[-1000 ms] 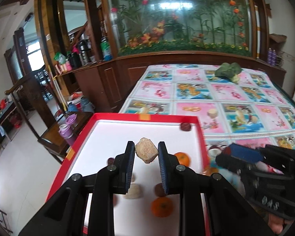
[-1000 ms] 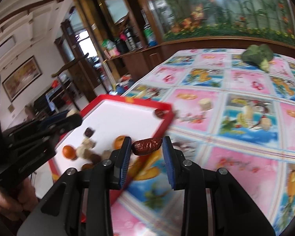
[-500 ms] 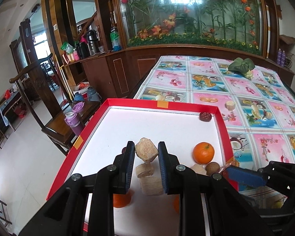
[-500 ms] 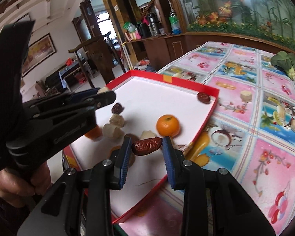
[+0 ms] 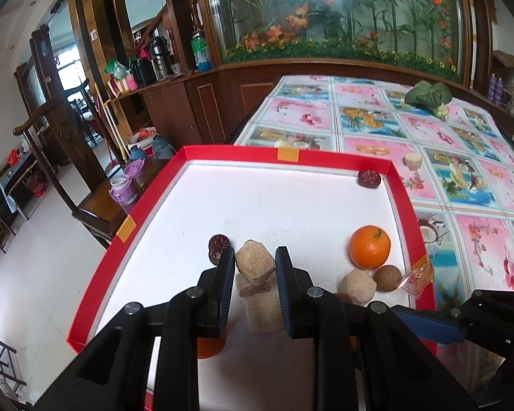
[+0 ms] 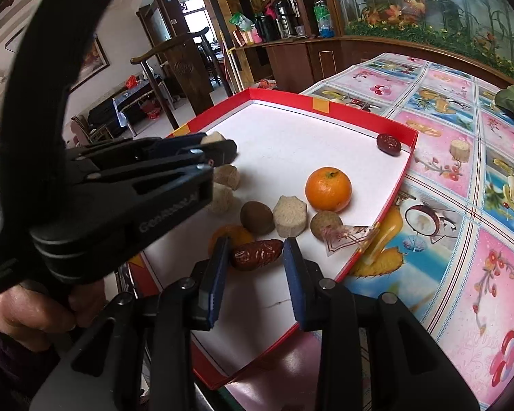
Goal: Organize fruits
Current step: 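Open both tools to release the cube and date into the tray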
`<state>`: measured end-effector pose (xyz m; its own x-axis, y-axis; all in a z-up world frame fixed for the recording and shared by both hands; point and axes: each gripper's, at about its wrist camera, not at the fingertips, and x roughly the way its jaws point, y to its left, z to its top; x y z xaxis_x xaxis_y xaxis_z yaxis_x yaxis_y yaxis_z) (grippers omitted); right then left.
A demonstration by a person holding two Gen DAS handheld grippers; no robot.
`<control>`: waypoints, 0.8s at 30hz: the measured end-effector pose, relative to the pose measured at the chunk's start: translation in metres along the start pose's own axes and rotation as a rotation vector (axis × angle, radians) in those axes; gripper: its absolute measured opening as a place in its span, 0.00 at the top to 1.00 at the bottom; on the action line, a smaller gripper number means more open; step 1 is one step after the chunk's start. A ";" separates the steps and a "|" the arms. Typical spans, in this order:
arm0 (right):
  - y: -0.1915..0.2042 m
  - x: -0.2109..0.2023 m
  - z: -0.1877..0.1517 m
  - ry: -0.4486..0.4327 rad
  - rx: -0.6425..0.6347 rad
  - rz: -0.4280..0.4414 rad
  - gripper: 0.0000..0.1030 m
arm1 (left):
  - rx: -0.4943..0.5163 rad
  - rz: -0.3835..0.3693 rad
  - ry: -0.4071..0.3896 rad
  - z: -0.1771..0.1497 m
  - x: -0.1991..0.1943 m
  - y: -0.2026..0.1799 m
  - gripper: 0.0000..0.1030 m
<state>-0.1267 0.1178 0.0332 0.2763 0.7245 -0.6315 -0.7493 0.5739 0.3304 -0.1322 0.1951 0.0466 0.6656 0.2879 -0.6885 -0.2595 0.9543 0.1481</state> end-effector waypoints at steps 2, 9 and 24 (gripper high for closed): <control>-0.002 0.001 0.000 0.007 0.002 0.004 0.66 | 0.002 -0.001 0.015 -0.001 0.004 0.000 0.77; 0.003 0.001 -0.002 0.027 -0.024 0.002 0.54 | -0.006 -0.009 0.052 -0.003 0.010 0.001 0.71; -0.064 -0.060 0.000 -0.112 0.103 -0.120 0.54 | -0.001 -0.076 -0.014 0.014 -0.021 -0.015 0.45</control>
<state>-0.0952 0.0370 0.0499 0.4293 0.6835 -0.5904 -0.6432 0.6903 0.3314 -0.1328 0.1759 0.0690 0.6931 0.2159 -0.6878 -0.2087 0.9733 0.0952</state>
